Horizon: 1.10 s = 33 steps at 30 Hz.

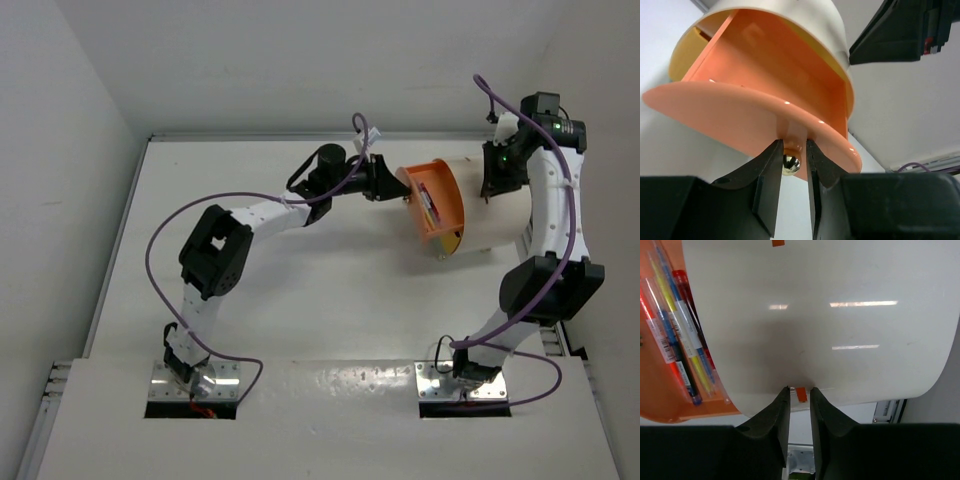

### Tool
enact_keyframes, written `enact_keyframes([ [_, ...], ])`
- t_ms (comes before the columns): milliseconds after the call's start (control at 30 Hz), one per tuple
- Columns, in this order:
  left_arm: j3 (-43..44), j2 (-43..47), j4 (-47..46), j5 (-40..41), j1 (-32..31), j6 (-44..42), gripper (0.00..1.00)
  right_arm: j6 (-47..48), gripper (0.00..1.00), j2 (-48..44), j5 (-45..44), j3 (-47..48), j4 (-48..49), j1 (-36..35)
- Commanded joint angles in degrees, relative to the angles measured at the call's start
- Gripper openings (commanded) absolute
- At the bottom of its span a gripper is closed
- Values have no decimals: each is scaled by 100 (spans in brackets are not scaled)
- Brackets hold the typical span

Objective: Sort the stationery into containers
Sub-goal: Close the drawer in the storage box.

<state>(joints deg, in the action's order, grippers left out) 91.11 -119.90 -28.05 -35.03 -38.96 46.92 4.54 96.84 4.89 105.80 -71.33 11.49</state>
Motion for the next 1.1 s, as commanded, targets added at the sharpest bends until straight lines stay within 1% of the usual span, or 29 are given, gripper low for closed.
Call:
enact_keyframes([
  [0, 389, -174, -543, -92, -129, 229, 31, 117, 22, 169, 258, -200, -118, -76],
  [300, 978, -833, -886, -162, -375, 512, 32, 302, 20, 248, 443, -402, -206, -199],
  [367, 1172, -1008, -912, -180, -419, 538, 33, 329, 20, 265, 487, -402, -232, -226],
  [533, 1611, -1439, -921, -224, -490, 547, 40, 346, 20, 318, 549, -420, -241, -252],
  [667, 2015, -1721, -886, -224, -577, 564, 41, 390, 20, 345, 566, -437, -241, -252],
  [900, 2271, -2063, -868, -338, -666, 503, 43, 434, 19, 380, 636, -499, -241, -252],
  [933, 2288, -2073, -860, -338, -683, 485, 45, 443, 19, 380, 671, -507, -241, -243],
  [1067, 2428, -2230, -816, -356, -718, 389, 60, 487, 19, 388, 698, -516, -250, -261],
])
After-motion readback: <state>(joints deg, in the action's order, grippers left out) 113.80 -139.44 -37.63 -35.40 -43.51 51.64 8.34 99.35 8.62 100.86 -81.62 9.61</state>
